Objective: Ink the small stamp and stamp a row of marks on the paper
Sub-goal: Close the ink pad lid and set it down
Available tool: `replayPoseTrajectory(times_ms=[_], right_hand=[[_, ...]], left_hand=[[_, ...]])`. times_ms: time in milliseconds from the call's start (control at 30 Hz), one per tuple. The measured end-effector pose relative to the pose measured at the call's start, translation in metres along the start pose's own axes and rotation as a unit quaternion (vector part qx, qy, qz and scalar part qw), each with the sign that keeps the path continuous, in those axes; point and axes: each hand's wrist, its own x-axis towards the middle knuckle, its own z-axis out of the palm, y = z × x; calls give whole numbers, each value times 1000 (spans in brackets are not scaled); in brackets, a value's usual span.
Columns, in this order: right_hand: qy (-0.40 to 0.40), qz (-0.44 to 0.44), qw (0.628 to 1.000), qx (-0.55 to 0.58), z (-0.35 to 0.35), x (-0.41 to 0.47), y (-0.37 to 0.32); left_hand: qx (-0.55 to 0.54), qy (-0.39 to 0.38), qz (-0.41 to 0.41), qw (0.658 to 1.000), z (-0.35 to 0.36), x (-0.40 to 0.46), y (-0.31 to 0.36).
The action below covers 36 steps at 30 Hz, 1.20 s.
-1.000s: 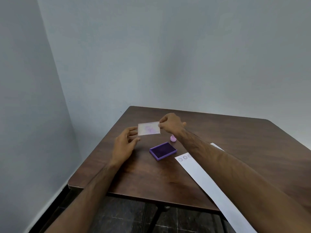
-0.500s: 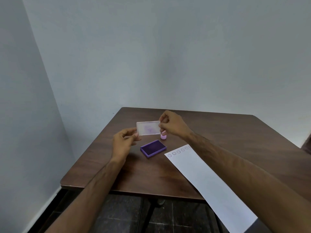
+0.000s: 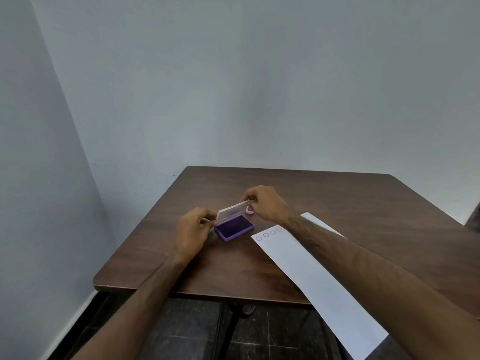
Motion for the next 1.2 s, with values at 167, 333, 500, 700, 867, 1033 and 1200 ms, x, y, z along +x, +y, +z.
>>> replayPoseTrajectory(times_ms=[167,333,500,700,867,1033,1200], right_hand=[[-2,6,1000,5,2,0,7],[1,12,1000,-5,11,-2,10],[1,21,1000,-8,15,-5,14],[-12,21,1000,0,15,-8,13],[-14,20,1000,7,13,-12,13],[-19,24,999,22,12,-16,12],[-14,34,999,34,11,-20,11]], left_hand=[[39,-14,40,998,-1,-2,3],[52,-14,46,997,-2,-2,3],[45,-7,37,998,-3,-3,3],[22,-2,16,1000,-2,-2,1],[0,14,-3,1000,-1,-3,0],[-5,10,-7,1000,-3,-5,0],[-10,-8,-15,1000,-4,-6,3]])
